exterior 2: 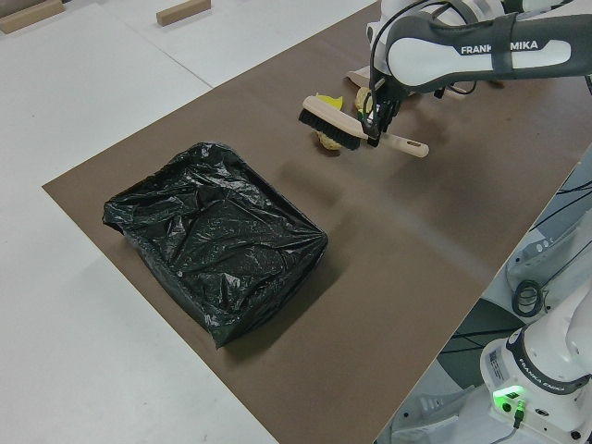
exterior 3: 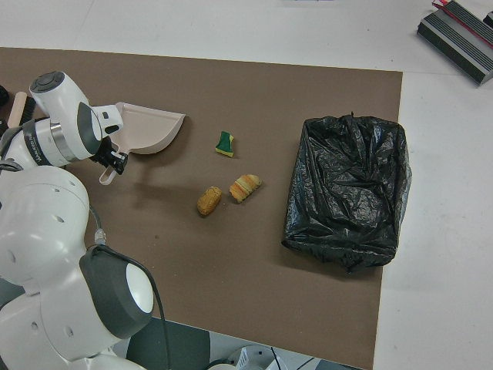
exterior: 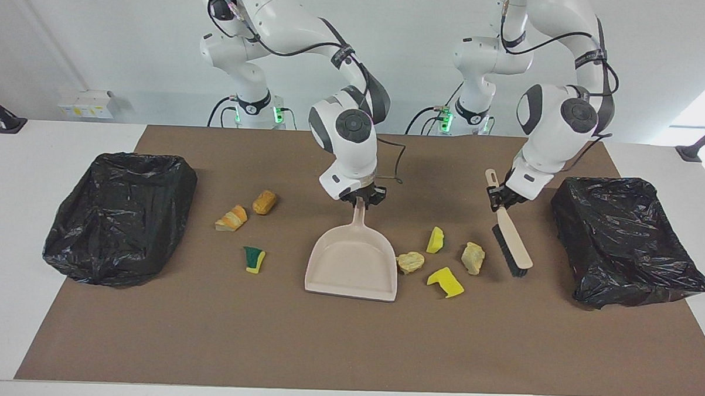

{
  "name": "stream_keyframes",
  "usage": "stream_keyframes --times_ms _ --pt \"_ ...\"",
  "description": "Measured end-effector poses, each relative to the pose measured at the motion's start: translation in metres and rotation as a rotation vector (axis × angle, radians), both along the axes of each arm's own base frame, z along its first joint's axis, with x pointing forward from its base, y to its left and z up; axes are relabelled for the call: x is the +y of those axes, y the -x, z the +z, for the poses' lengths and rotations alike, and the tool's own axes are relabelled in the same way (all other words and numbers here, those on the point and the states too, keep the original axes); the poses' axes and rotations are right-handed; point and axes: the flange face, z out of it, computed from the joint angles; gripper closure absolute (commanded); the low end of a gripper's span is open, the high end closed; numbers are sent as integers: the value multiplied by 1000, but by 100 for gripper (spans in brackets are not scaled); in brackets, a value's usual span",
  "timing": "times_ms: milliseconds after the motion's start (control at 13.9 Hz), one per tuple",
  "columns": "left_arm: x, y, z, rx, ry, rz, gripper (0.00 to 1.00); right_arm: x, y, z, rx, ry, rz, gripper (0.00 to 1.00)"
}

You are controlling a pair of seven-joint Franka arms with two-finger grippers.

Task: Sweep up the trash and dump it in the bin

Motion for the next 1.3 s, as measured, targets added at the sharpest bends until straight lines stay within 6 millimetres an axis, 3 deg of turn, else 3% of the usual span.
stream_keyframes --times_ms 144,288,720,1151,1295 --pt "-6 -1 -12 22 -2 -7 100 -15 -5 17 -14 -19 137 100" --pt "-9 0 -13 23 -2 -11 100 -34 -9 27 -11 -23 245 100" --pt "-12 -1 -13 11 16 2 100 -94 -35 24 -23 -11 745 100" --pt "-14 1 -16 16 15 17 100 -117 -43 19 -7 73 1138 100" --pt "-30 7 -24 2 16 16 100 -119 -42 12 22 120 1204 100"
